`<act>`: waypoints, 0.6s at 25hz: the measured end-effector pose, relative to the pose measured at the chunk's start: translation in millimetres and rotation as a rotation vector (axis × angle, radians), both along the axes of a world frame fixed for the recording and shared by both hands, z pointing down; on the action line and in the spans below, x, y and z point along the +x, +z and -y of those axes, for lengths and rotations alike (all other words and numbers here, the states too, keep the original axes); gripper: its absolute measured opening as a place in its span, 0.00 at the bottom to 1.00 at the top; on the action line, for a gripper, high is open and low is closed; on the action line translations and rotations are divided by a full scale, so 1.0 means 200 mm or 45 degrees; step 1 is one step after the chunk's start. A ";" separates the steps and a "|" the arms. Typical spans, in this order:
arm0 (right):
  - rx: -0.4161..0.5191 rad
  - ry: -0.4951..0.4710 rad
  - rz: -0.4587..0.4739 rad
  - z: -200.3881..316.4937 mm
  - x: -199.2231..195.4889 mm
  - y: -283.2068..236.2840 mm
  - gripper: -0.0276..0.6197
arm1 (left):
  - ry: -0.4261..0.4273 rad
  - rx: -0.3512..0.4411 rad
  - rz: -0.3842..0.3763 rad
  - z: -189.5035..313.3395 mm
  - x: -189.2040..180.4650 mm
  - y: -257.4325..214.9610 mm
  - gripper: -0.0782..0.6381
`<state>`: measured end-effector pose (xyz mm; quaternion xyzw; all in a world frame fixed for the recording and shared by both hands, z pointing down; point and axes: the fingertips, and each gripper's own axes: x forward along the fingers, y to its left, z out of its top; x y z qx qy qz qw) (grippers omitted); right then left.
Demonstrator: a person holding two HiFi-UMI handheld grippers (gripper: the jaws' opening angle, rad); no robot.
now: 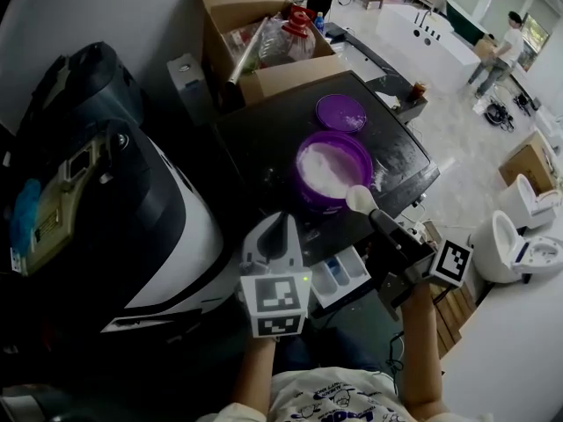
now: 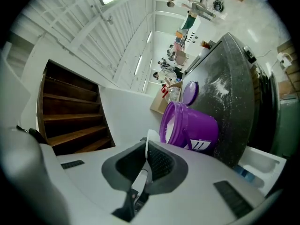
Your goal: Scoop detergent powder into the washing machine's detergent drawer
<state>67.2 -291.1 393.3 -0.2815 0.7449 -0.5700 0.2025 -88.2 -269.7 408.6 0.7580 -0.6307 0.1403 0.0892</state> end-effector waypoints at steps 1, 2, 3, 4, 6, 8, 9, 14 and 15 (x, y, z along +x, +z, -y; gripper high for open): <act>-0.004 -0.002 -0.003 -0.01 0.01 0.01 0.07 | 0.000 -0.006 -0.003 -0.01 0.01 0.01 0.11; -0.009 -0.005 -0.003 -0.02 0.02 0.01 0.07 | -0.001 -0.010 -0.004 -0.02 0.03 0.02 0.11; -0.011 -0.009 -0.003 -0.02 0.03 0.02 0.07 | -0.002 -0.014 -0.004 -0.03 0.04 0.03 0.11; -0.013 -0.013 -0.002 -0.03 0.04 0.03 0.07 | -0.006 -0.017 -0.003 -0.03 0.05 0.03 0.11; -0.014 -0.024 0.000 -0.05 0.06 0.03 0.07 | -0.017 -0.023 -0.002 -0.06 0.07 0.05 0.11; -0.020 -0.035 -0.002 -0.08 0.08 0.05 0.07 | -0.026 -0.029 0.000 -0.09 0.09 0.06 0.11; -0.024 -0.038 -0.005 -0.09 0.09 0.06 0.07 | -0.029 -0.032 0.000 -0.10 0.10 0.06 0.11; -0.050 -0.048 -0.015 -0.16 0.14 0.11 0.07 | -0.040 -0.049 -0.001 -0.17 0.15 0.10 0.11; -0.055 -0.048 -0.016 -0.18 0.15 0.12 0.07 | -0.040 -0.055 -0.001 -0.19 0.16 0.11 0.11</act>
